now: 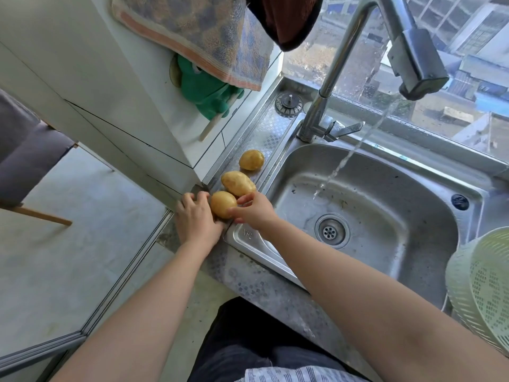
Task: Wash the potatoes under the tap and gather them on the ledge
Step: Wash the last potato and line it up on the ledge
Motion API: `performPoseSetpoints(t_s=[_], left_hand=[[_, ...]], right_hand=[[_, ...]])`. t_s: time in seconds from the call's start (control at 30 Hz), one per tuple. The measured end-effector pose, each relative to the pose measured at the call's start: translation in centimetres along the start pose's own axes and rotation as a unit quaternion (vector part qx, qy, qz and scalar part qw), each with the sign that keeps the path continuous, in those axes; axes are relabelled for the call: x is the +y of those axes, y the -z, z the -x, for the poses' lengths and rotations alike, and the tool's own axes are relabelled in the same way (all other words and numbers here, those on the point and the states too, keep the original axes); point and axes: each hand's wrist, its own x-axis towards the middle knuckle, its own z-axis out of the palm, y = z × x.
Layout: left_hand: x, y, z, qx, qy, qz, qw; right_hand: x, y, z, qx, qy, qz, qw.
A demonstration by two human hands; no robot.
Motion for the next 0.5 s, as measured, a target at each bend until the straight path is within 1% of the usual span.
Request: performPoseSetpoints(t_s=[0.07, 0.17, 0.23, 0.33, 0.5], left_hand=[[0.6, 0.2, 0.1, 0.054, -0.019, -0.006, 0.998], [1.8, 0.4, 0.2, 0.153, -0.071, 0.032, 0.985], [2.9, 0.3, 0.0, 0.178, -0.128, 0.054, 0.974], [4.9, -0.2, -0.8, 0.160, -0.180, 0.065, 0.968], [9.1, -1.3, -2.0, 0.028, -0.195, 0.088, 0.976]], right_hand=[[0.1, 0.3, 0.0, -0.002, 0.008, 0.025, 1.000], [0.4, 1.3, -0.1, -0.009, 0.006, 0.024, 1.000], [0.3, 2.3, 0.0, -0.025, 0.008, -0.002, 1.000], [0.2, 4.5, 0.4, -0.031, 0.005, -0.039, 0.999], [1.3, 9.8, 0.8, 0.036, -0.017, -0.055, 0.998]])
